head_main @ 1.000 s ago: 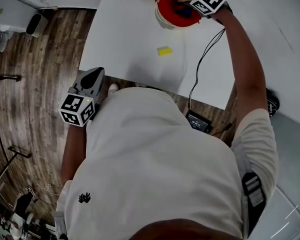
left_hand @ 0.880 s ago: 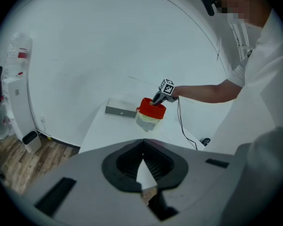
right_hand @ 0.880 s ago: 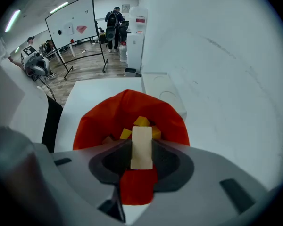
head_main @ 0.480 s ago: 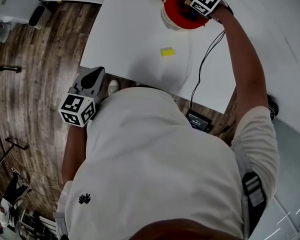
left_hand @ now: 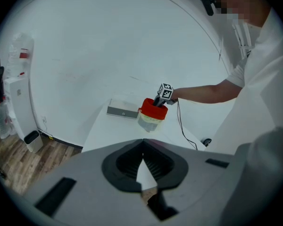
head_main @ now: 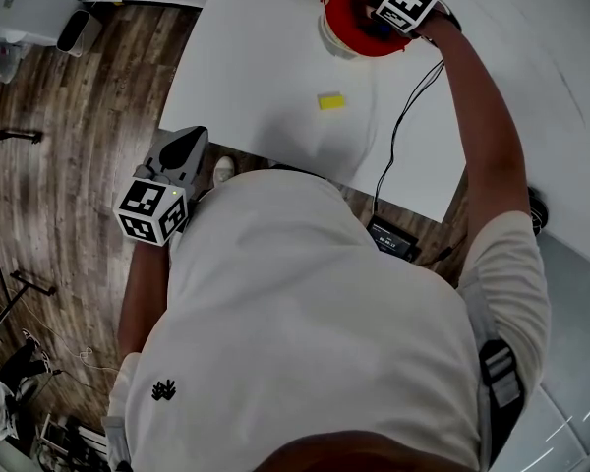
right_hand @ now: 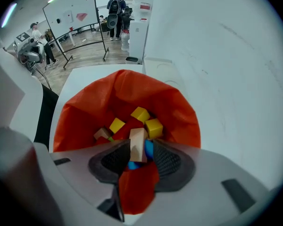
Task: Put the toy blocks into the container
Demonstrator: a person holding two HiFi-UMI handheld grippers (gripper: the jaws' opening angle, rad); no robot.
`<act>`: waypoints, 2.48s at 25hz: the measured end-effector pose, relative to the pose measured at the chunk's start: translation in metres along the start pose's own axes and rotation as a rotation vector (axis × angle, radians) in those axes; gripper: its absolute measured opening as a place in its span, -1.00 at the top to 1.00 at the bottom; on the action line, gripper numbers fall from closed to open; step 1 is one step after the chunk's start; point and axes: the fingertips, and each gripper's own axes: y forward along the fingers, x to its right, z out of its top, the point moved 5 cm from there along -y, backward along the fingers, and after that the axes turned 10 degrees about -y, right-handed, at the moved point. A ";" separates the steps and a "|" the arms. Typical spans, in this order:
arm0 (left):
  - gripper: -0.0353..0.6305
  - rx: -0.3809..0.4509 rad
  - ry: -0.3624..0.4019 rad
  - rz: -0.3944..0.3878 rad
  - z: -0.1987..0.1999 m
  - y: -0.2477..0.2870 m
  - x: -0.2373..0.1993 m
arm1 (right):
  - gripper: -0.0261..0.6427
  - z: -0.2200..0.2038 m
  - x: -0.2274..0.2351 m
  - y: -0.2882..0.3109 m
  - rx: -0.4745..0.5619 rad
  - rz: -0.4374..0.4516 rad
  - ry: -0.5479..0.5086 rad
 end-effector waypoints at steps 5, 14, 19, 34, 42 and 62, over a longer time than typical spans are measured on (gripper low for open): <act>0.87 0.001 0.019 -0.021 0.001 -0.002 -0.001 | 0.48 0.000 -0.004 -0.023 0.038 -0.049 0.018; 0.87 0.001 0.059 -0.072 -0.001 0.000 0.004 | 0.52 0.006 -0.029 -0.065 0.135 -0.095 0.010; 0.87 -0.001 0.067 -0.096 -0.005 -0.004 0.001 | 0.55 0.016 -0.056 -0.090 0.180 -0.110 -0.009; 0.87 -0.013 0.090 -0.152 -0.016 -0.027 -0.009 | 0.57 0.045 -0.169 -0.126 0.290 -0.097 -0.064; 0.87 -0.028 0.096 -0.185 -0.018 -0.026 -0.007 | 0.57 0.046 -0.226 -0.105 0.309 -0.026 -0.098; 0.87 -0.023 0.076 -0.142 -0.019 -0.023 -0.004 | 0.45 0.014 -0.278 -0.003 0.164 0.085 -0.268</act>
